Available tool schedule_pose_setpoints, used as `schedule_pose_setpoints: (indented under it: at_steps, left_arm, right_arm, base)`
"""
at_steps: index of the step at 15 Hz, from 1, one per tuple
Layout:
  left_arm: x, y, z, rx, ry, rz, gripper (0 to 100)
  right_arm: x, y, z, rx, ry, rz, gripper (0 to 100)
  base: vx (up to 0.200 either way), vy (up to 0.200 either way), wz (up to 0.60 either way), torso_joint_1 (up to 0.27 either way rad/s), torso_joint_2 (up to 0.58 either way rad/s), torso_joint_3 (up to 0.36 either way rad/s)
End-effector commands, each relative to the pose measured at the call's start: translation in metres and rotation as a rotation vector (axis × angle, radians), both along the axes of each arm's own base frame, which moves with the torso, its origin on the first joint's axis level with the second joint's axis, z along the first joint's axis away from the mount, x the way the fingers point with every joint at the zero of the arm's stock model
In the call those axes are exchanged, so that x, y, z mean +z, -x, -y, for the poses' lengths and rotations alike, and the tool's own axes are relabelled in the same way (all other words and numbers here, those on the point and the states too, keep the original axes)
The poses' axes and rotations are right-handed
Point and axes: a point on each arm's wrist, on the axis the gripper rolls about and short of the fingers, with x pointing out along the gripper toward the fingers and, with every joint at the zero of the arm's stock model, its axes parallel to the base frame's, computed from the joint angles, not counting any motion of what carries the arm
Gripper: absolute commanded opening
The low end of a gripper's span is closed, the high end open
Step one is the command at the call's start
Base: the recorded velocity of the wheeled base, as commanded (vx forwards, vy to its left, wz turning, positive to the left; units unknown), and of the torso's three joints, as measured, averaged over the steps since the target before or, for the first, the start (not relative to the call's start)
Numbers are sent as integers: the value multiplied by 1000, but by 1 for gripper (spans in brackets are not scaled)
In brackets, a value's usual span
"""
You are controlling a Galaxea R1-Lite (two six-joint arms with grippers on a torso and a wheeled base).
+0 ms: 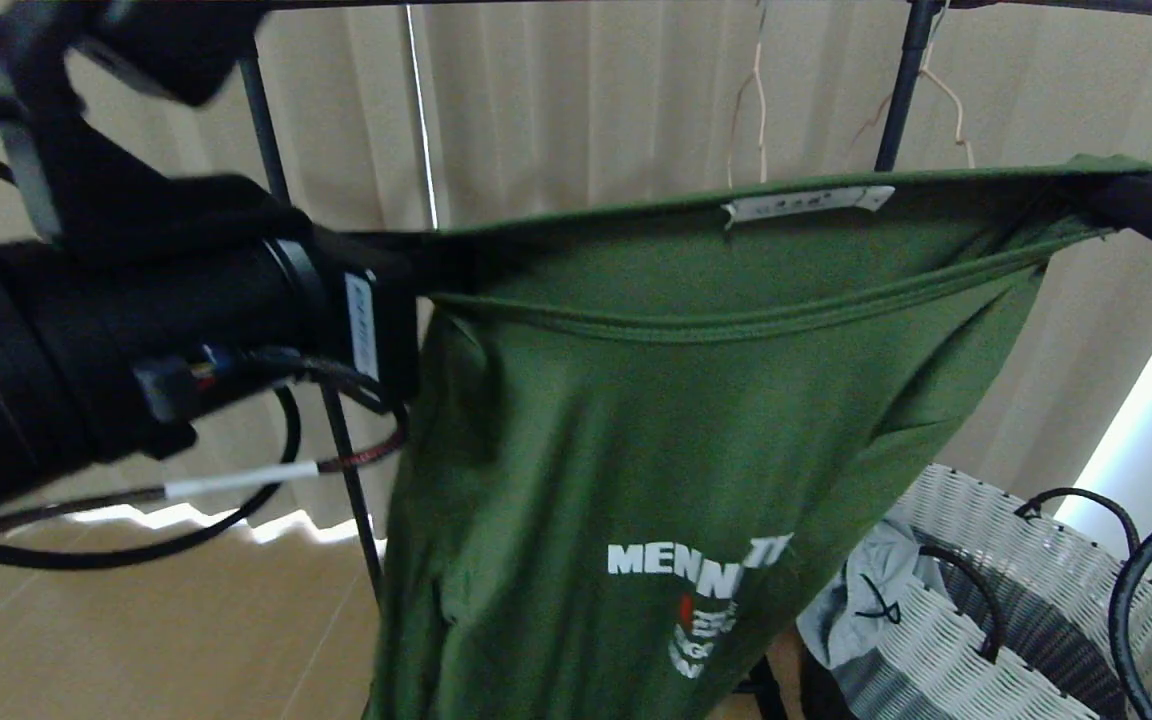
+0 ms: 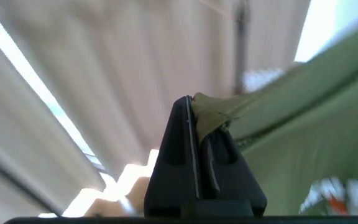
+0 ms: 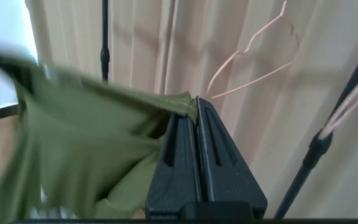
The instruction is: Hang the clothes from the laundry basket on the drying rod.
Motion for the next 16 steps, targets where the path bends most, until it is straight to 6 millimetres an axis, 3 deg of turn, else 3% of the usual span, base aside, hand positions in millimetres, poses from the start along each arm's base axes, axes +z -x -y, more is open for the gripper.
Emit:
schedule_pose_setpoints:
  at_steps: [1,8,12,16]
  left_arm:
    - [39,0,-19,98,18,55,0]
    - [31,-7,-28,185,-9,28,0]
    - [15,-12,-24,182,-18,-23,0]
    - [16,-48,5,195,82,-19,0]
  right_arm:
    - [-1,-9,-4,-5,8,-15,0]
    - [9,-15,-6,-9,-15,-1,0]
    - [9,-15,-3,-25,-14,0,0]
    - [12,11,9,-10,-12,4,0]
  base:
    - [0,0,0,0,0,0]
    - [0,0,0,0,0,0]
    - [0,0,0,0,0,0]
    - [0,0,0,0,0,0]
